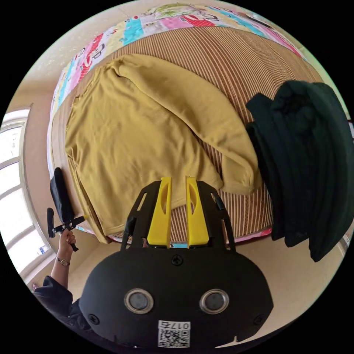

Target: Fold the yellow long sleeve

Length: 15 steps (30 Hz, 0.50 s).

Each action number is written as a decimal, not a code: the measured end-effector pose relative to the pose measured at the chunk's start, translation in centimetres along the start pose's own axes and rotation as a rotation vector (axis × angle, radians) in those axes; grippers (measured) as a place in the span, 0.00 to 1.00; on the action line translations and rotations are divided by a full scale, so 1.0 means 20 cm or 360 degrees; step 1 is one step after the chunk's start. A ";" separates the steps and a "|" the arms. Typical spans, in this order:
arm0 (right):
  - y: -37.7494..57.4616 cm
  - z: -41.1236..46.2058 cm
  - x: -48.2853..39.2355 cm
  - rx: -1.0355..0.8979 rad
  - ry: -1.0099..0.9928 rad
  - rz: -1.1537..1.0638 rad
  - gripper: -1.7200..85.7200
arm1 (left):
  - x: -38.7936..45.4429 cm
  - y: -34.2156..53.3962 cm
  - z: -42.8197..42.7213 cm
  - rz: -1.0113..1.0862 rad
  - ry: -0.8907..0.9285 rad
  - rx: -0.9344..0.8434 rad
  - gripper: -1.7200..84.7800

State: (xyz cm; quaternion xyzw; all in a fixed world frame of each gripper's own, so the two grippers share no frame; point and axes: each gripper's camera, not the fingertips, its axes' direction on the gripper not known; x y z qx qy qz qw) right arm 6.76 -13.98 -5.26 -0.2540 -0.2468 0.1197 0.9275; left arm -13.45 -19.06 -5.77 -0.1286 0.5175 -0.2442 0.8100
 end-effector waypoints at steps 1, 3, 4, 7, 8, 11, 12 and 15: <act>0.01 0.00 0.02 -0.0015 0.0008 0.0010 0.09 | 0.02 0.03 -0.05 0.0082 -0.0075 0.0051 0.10; 0.00 -0.04 0.05 -0.0054 0.0017 -0.0029 0.10 | -0.02 0.03 -0.15 0.0152 -0.0098 -0.0017 0.06; -0.01 -0.05 0.06 -0.0062 0.0027 -0.0048 0.10 | -0.11 0.04 -0.30 0.0076 -0.0119 0.0084 0.06; -0.08 -0.15 0.08 -0.0066 0.0087 -0.0105 0.10 | -0.52 0.18 -0.82 -0.0403 -0.0133 0.0542 0.06; -0.12 -0.19 0.09 -0.0060 0.0093 -0.0117 0.10 | -0.61 0.23 -0.92 -0.0525 -0.0105 0.0628 0.07; -0.23 -0.29 0.13 -0.0042 0.0088 -0.0144 0.10 | -0.89 0.46 -1.22 -0.0918 -0.0008 0.1001 0.12; -0.27 -0.32 0.14 -0.0042 0.0094 -0.0158 0.10 | -0.91 0.49 -1.26 -0.0898 0.0054 0.1071 0.14; -0.38 -0.38 0.18 -0.0040 0.0125 -0.0190 0.10 | -0.72 0.38 -1.13 -0.0558 0.0231 0.0961 0.16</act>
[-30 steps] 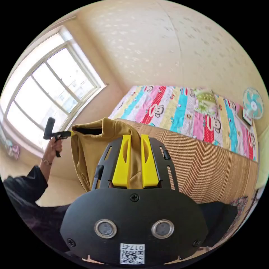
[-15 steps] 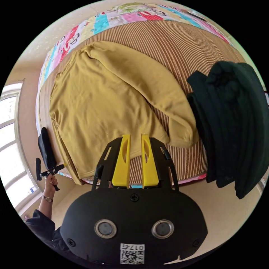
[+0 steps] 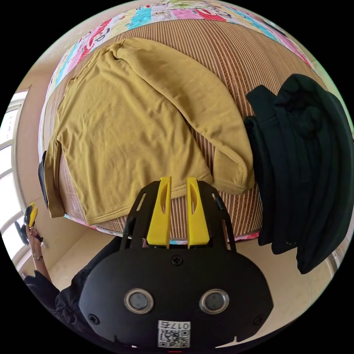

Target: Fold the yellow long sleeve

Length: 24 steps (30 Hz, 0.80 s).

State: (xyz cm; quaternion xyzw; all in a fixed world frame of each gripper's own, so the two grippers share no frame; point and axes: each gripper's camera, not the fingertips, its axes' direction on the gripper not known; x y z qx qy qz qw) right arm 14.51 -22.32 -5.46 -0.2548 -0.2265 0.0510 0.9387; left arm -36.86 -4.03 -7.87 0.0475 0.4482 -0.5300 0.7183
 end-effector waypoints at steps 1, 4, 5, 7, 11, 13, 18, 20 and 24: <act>-0.02 -0.01 0.01 0.0001 0.0004 -0.0006 0.10 | 0.13 0.05 0.15 0.0131 0.0096 -0.0130 0.17; -0.12 -0.04 0.07 0.0009 0.0037 -0.0053 0.11 | 0.46 0.21 0.56 0.0425 0.0159 -0.0520 0.17; -0.15 -0.05 0.08 0.0009 0.0057 -0.0087 0.11 | 0.51 0.25 0.63 0.0457 0.0128 -0.0572 0.17; -0.19 -0.03 0.11 -0.0019 0.0081 -0.0137 0.12 | 0.64 0.36 0.88 0.0521 0.0102 -0.0789 0.16; -0.14 0.00 0.17 -0.0057 0.0140 -0.0225 0.12 | 0.71 0.47 0.90 0.0753 -0.0169 -0.0803 0.08; -0.04 0.00 0.18 -0.0107 0.0153 -0.0251 0.12 | 0.58 0.52 0.84 0.0681 -0.0229 -0.0892 0.05; 0.39 0.07 0.31 -0.0402 -0.0051 -0.0390 0.11 | 0.16 0.68 0.69 0.0341 -0.0333 -0.0987 0.06; 0.46 0.00 0.47 -0.0383 -0.0306 -0.0218 0.11 | 0.01 0.74 0.63 0.0169 -0.0382 -0.0997 0.07; 0.53 -0.12 1.16 0.0097 -0.1399 0.0856 0.16 | -0.24 0.85 0.44 -0.0159 -0.0247 -0.0907 0.09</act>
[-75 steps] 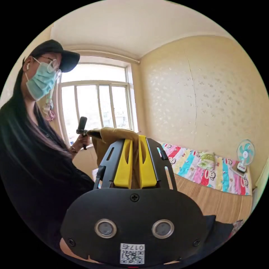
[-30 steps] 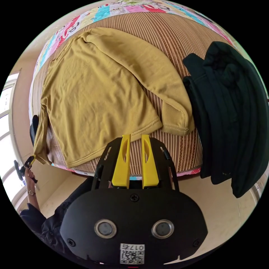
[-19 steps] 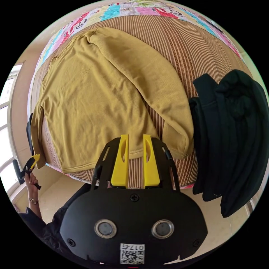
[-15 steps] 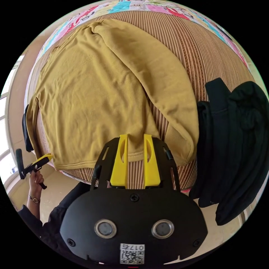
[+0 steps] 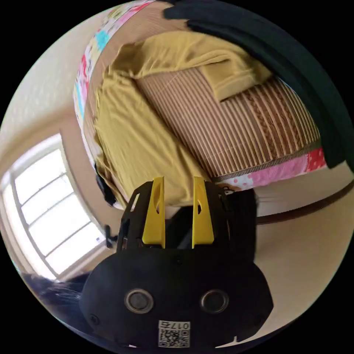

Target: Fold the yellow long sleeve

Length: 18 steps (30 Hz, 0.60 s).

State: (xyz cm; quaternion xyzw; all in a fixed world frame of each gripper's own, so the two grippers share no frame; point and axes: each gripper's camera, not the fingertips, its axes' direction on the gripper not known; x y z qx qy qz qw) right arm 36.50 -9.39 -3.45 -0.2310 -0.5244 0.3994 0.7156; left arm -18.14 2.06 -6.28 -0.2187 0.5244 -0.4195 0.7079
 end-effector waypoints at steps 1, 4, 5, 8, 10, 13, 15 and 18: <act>-0.03 -0.05 0.06 0.0104 -0.0203 0.0124 0.16 | -0.04 0.04 -0.02 -0.0038 0.0047 0.0021 0.09; -0.15 -0.12 0.31 0.0536 -0.0886 0.0602 0.18 | -0.06 0.11 -0.03 -0.0076 0.0070 0.0027 0.09; -0.20 -0.09 0.36 0.0620 -0.0973 0.0709 0.18 | -0.05 0.12 -0.03 -0.0071 0.0067 0.0027 0.09; -0.30 0.02 0.45 0.0766 -0.1106 0.0954 0.15 | 0.00 0.16 -0.04 -0.0039 0.0052 0.0029 0.09; -0.29 0.07 0.47 0.0848 -0.1171 0.1053 0.10 | 0.02 0.19 -0.07 -0.0022 0.0060 0.0053 0.09; -0.26 0.03 0.29 0.0750 -0.1087 0.0865 0.06 | 0.01 0.22 -0.11 -0.0035 0.0095 0.0081 0.09; -0.17 -0.12 -0.11 0.0593 -0.0731 0.0352 0.05 | -0.02 0.24 -0.12 -0.0059 0.0131 0.0096 0.09; 0.04 -0.35 -0.71 0.0675 -0.0042 -0.0533 0.05 | -0.10 0.27 -0.14 -0.0117 0.0231 0.0130 0.09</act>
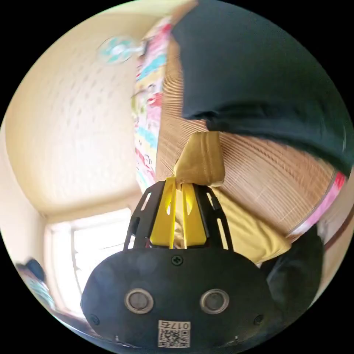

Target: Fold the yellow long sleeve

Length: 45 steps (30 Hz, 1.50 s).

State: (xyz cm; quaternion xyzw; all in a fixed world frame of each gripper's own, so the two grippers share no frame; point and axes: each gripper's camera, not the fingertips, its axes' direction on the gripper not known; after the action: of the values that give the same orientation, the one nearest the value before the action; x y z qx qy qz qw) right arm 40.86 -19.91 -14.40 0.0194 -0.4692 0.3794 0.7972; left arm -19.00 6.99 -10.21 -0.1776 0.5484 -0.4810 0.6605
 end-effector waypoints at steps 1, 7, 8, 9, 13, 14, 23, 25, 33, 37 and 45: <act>-0.01 -0.05 -0.10 0.0051 0.0127 -0.0171 0.05 | -0.03 0.01 -0.02 -0.0013 0.0067 0.0029 0.09; -0.26 -0.23 -0.27 0.0415 0.0602 -0.0532 0.05 | -0.23 0.00 -0.06 -0.0066 0.0233 0.0110 0.11; -0.30 -0.17 -0.22 0.0439 0.0697 -0.0435 0.06 | -0.25 0.00 -0.06 -0.0064 0.0241 0.0109 0.11; -0.30 -0.10 -0.19 0.0454 0.0737 -0.0306 0.06 | -0.28 0.00 -0.06 -0.0058 0.0250 0.0102 0.11; -0.02 0.28 -0.54 0.0458 0.0703 -0.0585 0.06 | -0.36 -0.03 -0.13 0.0016 0.0181 0.0141 0.12; 0.14 0.47 -0.70 0.0434 0.0697 -0.0771 0.06 | -0.37 -0.04 -0.15 0.0036 0.0165 0.0158 0.12; 1.34 2.06 -0.63 -0.1016 0.0333 -0.0865 0.09 | -0.29 -0.48 -0.40 0.0367 -0.0078 0.0389 0.17; 1.52 2.07 -0.52 -0.1138 0.0355 -0.0862 0.10 | -0.27 -0.64 -0.38 0.0423 -0.0189 0.0368 0.17; 2.01 1.71 -0.30 -0.1540 0.0473 -0.1274 0.13 | -0.23 -0.82 -0.43 0.0762 -0.0293 -0.0119 0.05; 2.12 1.52 -0.48 -0.1530 0.0221 -0.1494 0.17 | -0.31 -0.73 -0.89 0.0885 0.0812 -0.0152 0.04; 2.28 1.43 -1.17 -0.0988 -0.0194 -0.2086 0.19 | -0.26 -0.61 -1.45 0.0975 0.1432 0.0011 0.05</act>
State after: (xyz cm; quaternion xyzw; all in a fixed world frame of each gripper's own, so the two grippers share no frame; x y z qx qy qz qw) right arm -14.97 -12.25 -31.16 0.0906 -0.4908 -0.3284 0.8019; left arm -49.92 14.05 -7.74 0.2160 0.8021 -0.2967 0.4710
